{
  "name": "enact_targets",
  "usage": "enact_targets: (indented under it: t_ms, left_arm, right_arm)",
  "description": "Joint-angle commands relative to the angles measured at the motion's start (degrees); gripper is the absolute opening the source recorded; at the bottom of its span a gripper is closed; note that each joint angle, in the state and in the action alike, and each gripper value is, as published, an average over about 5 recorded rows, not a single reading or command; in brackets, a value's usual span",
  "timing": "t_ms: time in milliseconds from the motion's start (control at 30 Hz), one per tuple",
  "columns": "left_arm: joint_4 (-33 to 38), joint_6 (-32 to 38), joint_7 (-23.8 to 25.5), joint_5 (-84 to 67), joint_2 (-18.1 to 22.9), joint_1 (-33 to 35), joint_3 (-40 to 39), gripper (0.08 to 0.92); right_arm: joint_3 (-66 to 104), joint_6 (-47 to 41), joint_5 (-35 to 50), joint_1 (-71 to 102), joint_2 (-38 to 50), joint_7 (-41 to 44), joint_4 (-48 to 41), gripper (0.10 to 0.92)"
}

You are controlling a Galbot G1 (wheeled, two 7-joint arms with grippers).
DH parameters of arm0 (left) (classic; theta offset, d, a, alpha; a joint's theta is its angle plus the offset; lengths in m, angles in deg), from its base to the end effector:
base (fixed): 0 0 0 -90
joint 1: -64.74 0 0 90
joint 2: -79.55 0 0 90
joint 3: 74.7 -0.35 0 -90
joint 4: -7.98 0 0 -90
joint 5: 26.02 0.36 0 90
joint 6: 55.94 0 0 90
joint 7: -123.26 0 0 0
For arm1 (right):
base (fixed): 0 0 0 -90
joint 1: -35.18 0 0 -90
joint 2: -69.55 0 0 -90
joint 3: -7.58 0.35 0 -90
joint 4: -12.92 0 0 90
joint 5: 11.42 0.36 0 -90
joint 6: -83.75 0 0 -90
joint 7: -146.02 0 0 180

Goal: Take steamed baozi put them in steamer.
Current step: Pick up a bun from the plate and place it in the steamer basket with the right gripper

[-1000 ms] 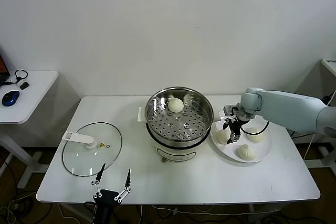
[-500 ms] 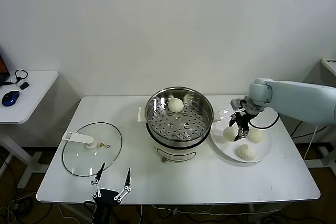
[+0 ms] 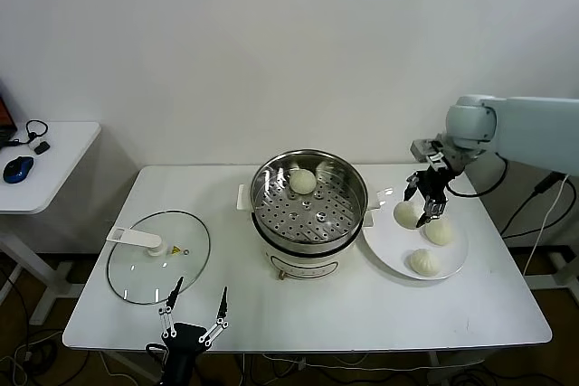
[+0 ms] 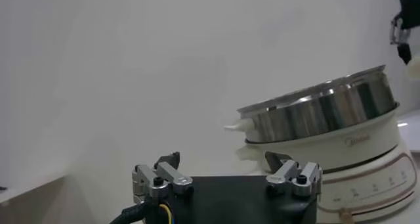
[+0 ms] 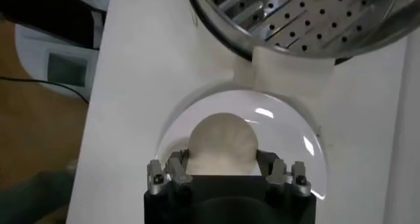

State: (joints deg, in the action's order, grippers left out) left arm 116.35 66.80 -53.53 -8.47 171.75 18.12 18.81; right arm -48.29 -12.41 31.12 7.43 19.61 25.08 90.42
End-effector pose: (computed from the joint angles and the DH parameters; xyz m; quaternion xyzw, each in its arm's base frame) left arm 0.0850 0.0118 -0.4066 0.0669 0.9856 0.1444 0.0567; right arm 0.5376 -0.1245 -0.0459 0.5553 -0.4943 0.5114 0.4311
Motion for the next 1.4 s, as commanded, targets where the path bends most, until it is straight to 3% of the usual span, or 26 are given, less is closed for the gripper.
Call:
enact_targets:
  t_ms: [33, 567, 1000, 1400]
  left_arm:
    - [-0.04, 0.15, -0.01, 0.02, 1.31, 0.03, -0.05, 0.823]
    - [-0.08, 0.14, 0.06, -0.32, 0.87, -0.14, 0.15, 0.823]
    - [0.41, 0.28, 0.0, -0.09, 0.96, 0.21, 0.2, 0.823]
    - [0.17, 0.34, -0.03, -0.15, 1.12, 0.3, 1.15, 0.823]
  right_arm:
    - [-6.21, 0.17, 7.76, -12.84, -3.72, 1.77, 4.19, 0.687]
    - [1.33, -5.07, 16.02, -11.38, -18.71, -0.61, 3.36, 0.687]
    - [8.99, -10.39, 15.04, 1.98, -27.03, -7.46, -1.66, 0.687]
    - [12.06, -11.15, 12.02, 11.46, -31.63, -8.74, -11.26, 0.687]
